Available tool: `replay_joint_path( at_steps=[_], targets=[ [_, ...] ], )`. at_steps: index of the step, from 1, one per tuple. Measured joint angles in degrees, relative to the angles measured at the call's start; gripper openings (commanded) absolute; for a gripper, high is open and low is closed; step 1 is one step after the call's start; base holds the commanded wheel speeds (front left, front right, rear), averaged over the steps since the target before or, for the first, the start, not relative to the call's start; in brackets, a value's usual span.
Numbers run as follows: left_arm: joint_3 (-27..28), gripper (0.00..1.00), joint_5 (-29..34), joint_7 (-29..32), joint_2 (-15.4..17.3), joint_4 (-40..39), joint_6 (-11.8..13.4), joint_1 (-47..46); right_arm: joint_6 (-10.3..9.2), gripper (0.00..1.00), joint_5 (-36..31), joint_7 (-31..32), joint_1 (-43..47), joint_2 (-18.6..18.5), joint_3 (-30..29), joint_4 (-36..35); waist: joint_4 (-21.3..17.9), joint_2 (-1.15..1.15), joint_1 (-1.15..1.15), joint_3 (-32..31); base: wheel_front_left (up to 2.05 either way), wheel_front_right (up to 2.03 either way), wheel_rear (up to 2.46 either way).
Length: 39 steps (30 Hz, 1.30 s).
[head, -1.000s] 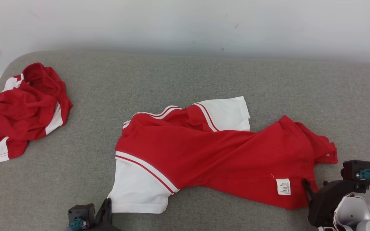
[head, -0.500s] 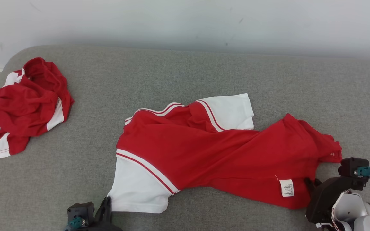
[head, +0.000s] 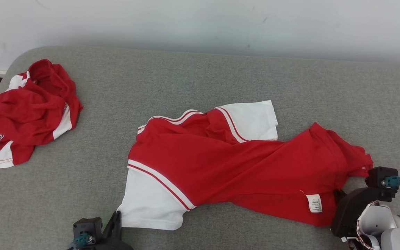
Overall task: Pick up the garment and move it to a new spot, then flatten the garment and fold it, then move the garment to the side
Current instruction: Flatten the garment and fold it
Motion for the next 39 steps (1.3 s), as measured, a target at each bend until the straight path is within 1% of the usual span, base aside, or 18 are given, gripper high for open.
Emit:
replay_joint_path(
  at_steps=[5, 7, 9, 12, 13, 15, 19, 22, 25, 28, 29, 30, 32, 34, 39],
  targets=[
    [0.05, 0.00, -0.21, -0.54, 0.04, 0.22, -0.09, -0.01, 0.00, 0.00, -0.04, -0.60, 0.18, 0.03, 0.01, -0.56, 0.05, 0.00, 0.00, -0.44, 0.00, 0.00, 0.00],
    [1.22, 0.00, -1.01, -2.53, 0.12, -1.09, -0.27, 0.08, 0.00, 0.00, 1.46, -0.85, 1.58, 0.03, 0.07, -2.98, 0.10, 0.00, 0.00, -1.01, 0.00, 0.00, 0.00],
    [3.54, 0.00, -3.31, -4.27, -0.13, -3.63, -1.40, 0.58, 0.00, 0.00, 4.60, -0.80, 3.05, 0.03, 0.20, -5.61, 0.15, 0.00, 0.00, -1.46, 0.00, 0.00, 0.00],
    [7.81, 0.00, -8.12, -6.14, -0.63, -9.96, -4.24, 2.44, 0.00, 0.00, 9.00, -0.81, 5.09, 0.08, -0.01, -11.61, 0.03, 0.01, 0.00, -2.14, 0.00, 0.00, 0.00],
    [8.70, 0.00, -8.67, -6.39, -0.31, -12.09, -5.00, 2.76, 0.00, 0.00, 9.58, -0.80, 5.45, 0.05, -0.30, -13.83, -0.09, 0.00, 0.00, -2.33, 0.00, 0.00, 0.00],
    [10.50, 0.00, -9.50, -6.72, 0.69, -17.35, -5.53, 3.62, 0.00, 0.00, 9.64, -0.81, 5.96, 0.05, -0.98, -18.24, -0.42, 0.00, 0.00, -2.66, 0.00, 0.00, 0.00],
    [12.21, 0.00, -10.68, -6.30, 2.34, -24.86, -4.52, 5.92, 0.01, 0.00, 9.13, 0.98, 7.22, 0.09, -2.43, -23.19, -1.21, 0.00, 0.00, -3.21, 0.00, 0.00, 0.00],
    [11.16, 0.00, -11.10, -4.09, 2.52, -28.50, -3.60, 7.85, 0.00, 0.00, 7.36, 2.02, 8.71, 0.04, -4.36, -25.33, -1.71, 0.00, 0.00, -3.44, 0.00, 0.00, 0.00],
    [9.43, 0.00, -11.12, -1.81, 2.68, -28.97, -2.23, 11.02, 0.00, 0.00, 6.79, 3.41, 10.15, -0.01, -3.08, -25.87, -2.29, 0.00, 0.00, -3.39, 0.00, 0.00, 0.00],
    [7.00, 0.00, -10.95, -0.21, 2.64, -26.22, -2.14, 13.35, 0.00, 0.00, 6.20, 5.02, 12.55, 0.03, -0.74, -22.90, -2.70, 0.00, 0.00, -2.92, 0.00, 0.00, 0.00],
    [6.50, 0.00, -10.96, -0.20, 2.41, -25.25, -2.21, 13.76, 0.00, 0.40, 6.20, 5.34, 13.21, 0.04, -0.08, -21.48, -2.76, 0.00, 0.00, -2.73, 0.00, 0.00, 0.00],
    [6.16, 0.00, -10.94, -0.24, 2.14, -24.21, -2.23, 13.94, 0.00, 1.00, 6.17, 5.37, 13.82, 0.07, 0.35, -20.23, -2.79, 0.00, 0.00, -2.56, 0.00, 0.00, 0.00],
    [5.89, 0.00, -10.99, -0.59, 1.53, -22.53, -2.74, 13.93, 0.00, 1.00, 5.94, 5.87, 14.51, 0.05, 0.68, -18.70, -2.68, 0.00, 0.01, -2.36, 0.00, 0.00, 0.00],
    [5.63, 0.00, -11.05, -1.01, 0.93, -21.49, -3.25, 13.78, 0.00, 1.00, 4.33, 5.79, 14.99, 0.05, 0.56, -18.52, -2.46, 0.00, 0.01, -2.26, 0.00, 0.00, 0.00],
    [5.83, 0.00, -11.11, -1.42, 1.10, -19.84, -4.16, 12.71, 0.00, 1.00, 0.79, 6.56, 15.30, 0.02, -0.82, -20.18, -2.06, 0.00, 0.01, -2.14, 0.00, 0.00, 0.00]
  ],
)
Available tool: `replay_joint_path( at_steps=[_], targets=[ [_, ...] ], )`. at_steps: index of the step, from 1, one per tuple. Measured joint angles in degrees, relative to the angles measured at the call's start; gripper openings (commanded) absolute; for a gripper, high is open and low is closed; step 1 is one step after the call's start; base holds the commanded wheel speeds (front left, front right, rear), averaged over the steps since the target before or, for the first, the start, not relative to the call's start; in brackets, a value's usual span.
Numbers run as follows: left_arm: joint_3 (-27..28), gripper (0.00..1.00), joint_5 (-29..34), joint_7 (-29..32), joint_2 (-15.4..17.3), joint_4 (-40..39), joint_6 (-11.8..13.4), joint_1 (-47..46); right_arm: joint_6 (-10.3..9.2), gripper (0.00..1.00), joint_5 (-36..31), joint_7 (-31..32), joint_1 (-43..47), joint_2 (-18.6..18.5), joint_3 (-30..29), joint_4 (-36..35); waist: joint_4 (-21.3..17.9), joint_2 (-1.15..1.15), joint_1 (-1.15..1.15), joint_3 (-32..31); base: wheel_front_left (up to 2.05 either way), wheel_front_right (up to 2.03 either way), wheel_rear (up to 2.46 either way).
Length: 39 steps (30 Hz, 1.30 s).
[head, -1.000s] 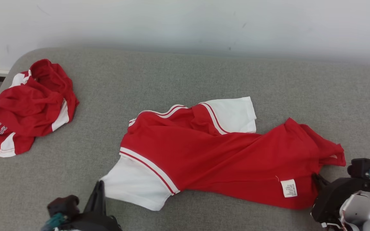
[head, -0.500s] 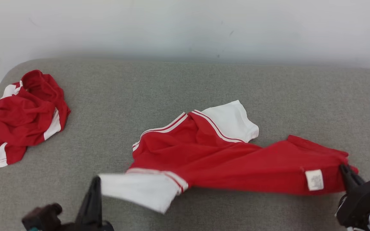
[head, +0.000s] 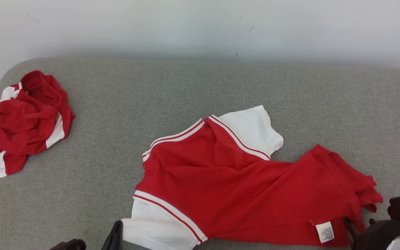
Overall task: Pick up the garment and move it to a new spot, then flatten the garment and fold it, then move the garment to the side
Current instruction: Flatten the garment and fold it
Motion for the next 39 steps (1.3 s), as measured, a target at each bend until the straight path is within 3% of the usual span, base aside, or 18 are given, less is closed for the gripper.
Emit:
replay_joint_path(
  at_steps=[4, 5, 6, 7, 9, 12, 15, 17, 22, 27, 33, 39],
  targets=[
    [0.21, 0.00, -0.11, -0.20, 0.21, 0.79, -0.24, -0.03, 0.00, 1.00, -0.11, 0.77, 0.38, 0.00, 0.03, -0.58, -0.02, 0.00, 0.00, 0.07, 0.00, 0.00, 0.00],
    [0.21, 0.00, -0.11, -0.37, 0.21, 0.93, -0.45, -0.04, 0.00, 0.95, 0.30, 0.76, 0.42, 0.00, 0.14, -0.51, 0.00, 0.00, 0.00, 0.11, 0.00, 0.00, 0.00],
    [0.21, 0.00, -0.12, -0.40, 0.21, 1.07, -0.45, -0.09, 0.00, 0.81, 0.79, 0.74, 0.46, 0.00, 0.41, -0.40, 0.01, 0.00, 0.00, 0.12, 0.00, 0.00, 0.00],
    [0.23, 0.00, -0.19, -0.41, 0.21, 1.20, -0.51, -0.13, 0.00, 0.49, 0.98, 0.69, 0.46, 0.01, 0.70, -0.36, 0.00, 0.00, 0.00, 0.14, 0.00, 0.00, 0.00],
    [0.23, 0.00, -0.31, -0.56, 0.22, 1.36, -0.52, -0.19, 0.00, 0.29, 1.36, 0.09, 0.46, 0.03, 1.32, -0.52, -0.03, 0.00, 0.00, 0.18, 0.00, 0.00, 0.00],
    [0.22, 0.00, -0.36, -0.57, 0.22, 1.59, -0.52, -0.41, 0.00, 0.20, 1.36, -0.27, 0.52, 0.01, 1.37, -0.60, -0.06, 0.00, 0.00, 0.17, 0.00, 0.00, 0.00],
    [0.21, 0.00, -0.37, -0.65, 0.21, 1.79, -0.51, -0.48, 0.00, 0.05, 1.30, -0.74, 0.55, 0.02, 1.47, -1.20, -0.07, 0.00, 0.00, 0.10, 0.00, 0.00, 0.00],
    [0.20, 0.00, -0.37, -0.67, 0.20, 1.88, -0.49, -0.50, 0.00, 0.11, 1.15, -0.74, 0.55, 0.01, 1.43, -1.90, -0.10, 0.00, 0.00, 0.01, 0.00, 0.00, 0.00],
    [0.18, 0.00, -0.41, -1.00, 0.15, 1.92, -0.21, -0.51, 0.00, 0.13, 0.87, -0.75, 1.16, 0.02, 1.85, -4.02, -0.23, 0.00, 0.00, -0.35, 0.00, 0.00, 0.00],
    [0.21, 0.00, -0.52, -1.09, 0.14, 1.91, 0.03, -0.48, 0.00, 0.00, 0.80, -0.70, 1.65, 0.01, 2.86, -6.46, -0.41, 0.00, 0.00, -0.68, 0.00, 0.00, 0.00],
    [0.62, 0.00, -0.54, -2.00, 0.05, 1.45, 0.25, -0.44, 0.00, 0.00, 0.97, -3.11, 0.90, 0.04, 1.92, -8.06, -0.46, 0.00, 0.00, -1.01, 0.00, 0.00, 0.00],
    [4.77, 0.00, -4.76, -3.45, -0.89, -5.17, -3.13, -5.19, 0.00, 0.00, 4.99, -9.79, -7.82, 0.02, -0.22, -8.48, -0.33, 0.00, 0.00, -0.70, 0.00, 0.00, 0.00]
  ],
)
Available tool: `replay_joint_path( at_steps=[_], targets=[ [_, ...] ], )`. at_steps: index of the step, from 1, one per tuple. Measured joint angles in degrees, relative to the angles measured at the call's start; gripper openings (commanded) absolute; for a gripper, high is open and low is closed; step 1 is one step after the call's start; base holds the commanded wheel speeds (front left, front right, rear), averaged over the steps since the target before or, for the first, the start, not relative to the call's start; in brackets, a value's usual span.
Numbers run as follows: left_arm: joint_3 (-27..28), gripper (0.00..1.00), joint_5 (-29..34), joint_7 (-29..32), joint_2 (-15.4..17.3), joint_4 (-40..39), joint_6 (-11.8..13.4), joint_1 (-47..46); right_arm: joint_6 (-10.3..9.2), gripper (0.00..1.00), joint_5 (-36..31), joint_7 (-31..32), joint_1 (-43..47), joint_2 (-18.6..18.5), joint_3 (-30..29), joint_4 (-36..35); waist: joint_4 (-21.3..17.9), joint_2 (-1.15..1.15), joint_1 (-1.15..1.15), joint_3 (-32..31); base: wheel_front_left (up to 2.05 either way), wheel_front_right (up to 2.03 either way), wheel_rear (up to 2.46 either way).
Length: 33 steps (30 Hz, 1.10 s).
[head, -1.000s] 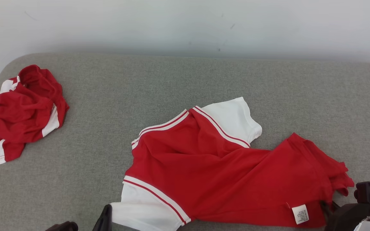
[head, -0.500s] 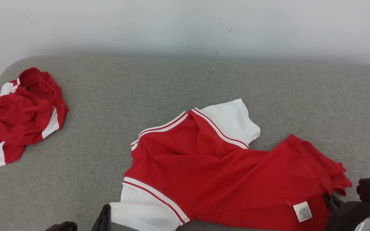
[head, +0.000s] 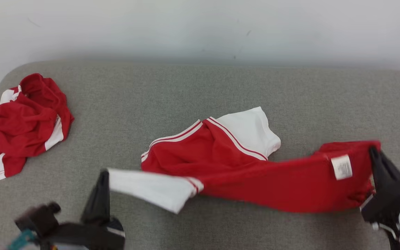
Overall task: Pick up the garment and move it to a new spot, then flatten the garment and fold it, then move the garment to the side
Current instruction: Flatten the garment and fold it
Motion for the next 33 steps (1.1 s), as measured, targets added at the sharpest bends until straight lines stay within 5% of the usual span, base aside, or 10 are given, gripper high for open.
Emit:
replay_joint_path(
  at_steps=[7, 12, 18, 21, 25, 33],
  targets=[
    [3.82, 0.00, -6.23, 7.91, 1.89, -6.91, -1.36, -13.86, 0.00, 0.00, 2.97, 1.26, -15.91, -0.30, 6.37, 3.64, -0.63, 0.00, 0.00, 2.85, 0.00, 0.00, 0.00],
    [7.16, 0.00, -10.56, 16.62, 3.55, -6.58, 1.41, -31.19, 0.00, 0.00, 4.83, 1.63, -34.80, -4.23, 9.91, 11.35, -1.58, 0.01, 0.01, 7.56, 0.00, 0.00, 0.00],
    [10.70, 0.00, -8.89, 16.96, 5.99, -1.83, 2.55, -52.29, 0.00, 0.00, 0.64, -6.33, -55.92, -4.75, 11.00, 23.92, -3.21, 0.01, 0.02, 15.07, 0.00, 0.00, 0.00],
    [10.77, 0.00, -3.23, 12.27, 7.35, 3.31, 1.05, -64.67, 0.00, 0.00, -4.01, -16.93, -66.65, -3.25, 8.73, 30.25, -4.66, 0.01, 0.03, 19.66, 0.00, 0.00, 0.00],
    [11.45, 0.00, -0.58, 4.32, 4.71, 6.67, -0.85, -73.29, 0.00, 0.00, -9.00, -27.91, -73.67, -2.07, 6.34, 34.34, -6.65, 0.02, 0.03, 22.56, 0.00, 0.00, 0.00],
    [14.91, 0.00, 3.88, -3.12, -0.03, 8.45, -10.62, -77.19, 0.00, 0.00, -20.49, -40.68, -75.75, -4.31, 6.92, 40.97, -9.73, 0.01, 0.00, 25.00, 0.00, 0.00, 0.00]
  ],
)
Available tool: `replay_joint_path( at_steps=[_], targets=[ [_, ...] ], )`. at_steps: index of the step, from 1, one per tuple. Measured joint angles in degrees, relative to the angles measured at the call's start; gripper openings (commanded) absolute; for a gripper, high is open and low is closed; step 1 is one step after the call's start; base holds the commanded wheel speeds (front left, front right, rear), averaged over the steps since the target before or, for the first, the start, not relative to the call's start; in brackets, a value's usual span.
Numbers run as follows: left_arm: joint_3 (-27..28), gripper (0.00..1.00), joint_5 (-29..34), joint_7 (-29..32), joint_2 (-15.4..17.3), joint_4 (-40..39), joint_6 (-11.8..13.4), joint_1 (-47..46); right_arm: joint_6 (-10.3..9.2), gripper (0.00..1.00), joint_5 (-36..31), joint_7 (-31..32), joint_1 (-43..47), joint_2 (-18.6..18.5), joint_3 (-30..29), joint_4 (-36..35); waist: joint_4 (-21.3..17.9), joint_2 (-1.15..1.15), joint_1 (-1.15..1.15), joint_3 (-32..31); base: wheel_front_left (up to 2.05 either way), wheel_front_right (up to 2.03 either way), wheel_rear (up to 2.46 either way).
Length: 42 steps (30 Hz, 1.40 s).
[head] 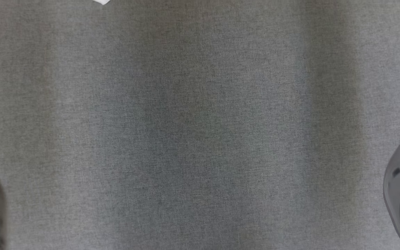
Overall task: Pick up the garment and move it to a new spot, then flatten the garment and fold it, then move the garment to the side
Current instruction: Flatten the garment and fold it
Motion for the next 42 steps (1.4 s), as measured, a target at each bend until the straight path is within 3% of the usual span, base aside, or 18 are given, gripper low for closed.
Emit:
replay_joint_path(
  at_steps=[7, 15, 19, 25, 32, 38, 42],
  targets=[
    [-0.63, 0.00, 0.77, -0.05, -3.33, 1.59, -2.42, 20.02, 0.01, 0.00, -3.57, -0.78, 7.83, -3.25, 4.27, 8.06, 0.55, 0.00, 0.01, 0.86, 0.00, 0.00, 0.00],
    [-3.27, 0.00, -5.04, -0.07, -6.46, -3.49, -2.72, 48.23, 0.01, 0.00, 5.08, 6.28, 22.85, -5.24, 5.99, 11.61, 1.88, 0.00, 0.00, -2.72, 0.00, 0.00, 0.00],
    [-7.40, 0.00, -10.55, 1.03, -7.23, -2.61, -2.74, 59.95, 0.01, 0.00, 10.82, 11.63, 33.48, -5.82, 7.25, 9.28, 2.83, -0.02, -0.02, -6.63, 0.00, 0.00, 0.00],
    [-9.46, 0.00, -17.89, 5.10, -9.14, 2.24, -2.83, 69.32, 0.01, 0.00, 15.71, 19.16, 46.36, -5.99, 5.99, 3.32, 4.55, -0.02, -0.03, -13.57, 0.00, 0.00, 0.00],
    [-9.15, 0.00, -24.17, 9.66, -8.83, 4.38, -2.79, 77.12, 0.01, 0.00, 16.67, 24.93, 56.76, -4.79, 4.36, -3.59, 6.75, -0.03, -0.03, -21.16, 0.00, 0.00, 0.00],
    [-9.70, 0.00, -30.63, 16.07, -8.14, 0.77, -2.79, 83.59, 0.01, 0.00, 15.66, 30.77, 63.99, -4.49, 1.68, -8.62, 8.74, -0.03, -0.02, -25.92, 0.00, 0.00, 0.00],
    [-9.91, 0.00, -31.60, 17.31, -7.43, -1.70, -2.64, 86.40, 0.01, 0.00, 15.21, 37.15, 70.01, -3.09, -1.16, -13.77, 10.04, -0.03, -0.02, -28.12, 0.00, 0.00, 0.00]
  ],
)
